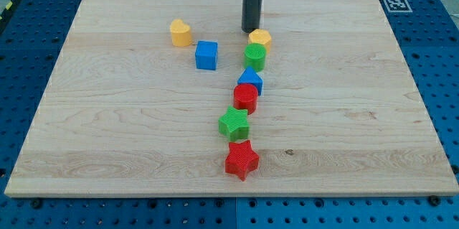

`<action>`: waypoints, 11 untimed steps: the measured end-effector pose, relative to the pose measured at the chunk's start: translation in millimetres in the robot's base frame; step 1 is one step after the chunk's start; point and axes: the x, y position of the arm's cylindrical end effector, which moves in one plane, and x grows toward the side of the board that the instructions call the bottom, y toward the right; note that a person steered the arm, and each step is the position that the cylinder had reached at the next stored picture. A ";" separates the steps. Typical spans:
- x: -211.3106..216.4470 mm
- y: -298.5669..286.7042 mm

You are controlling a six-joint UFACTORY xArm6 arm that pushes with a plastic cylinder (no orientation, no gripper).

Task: Move the green circle and the yellow hexagon to the right side

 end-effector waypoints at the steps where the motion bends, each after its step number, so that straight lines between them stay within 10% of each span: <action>1: 5.5 -5.1; 11: 50.8 -6.0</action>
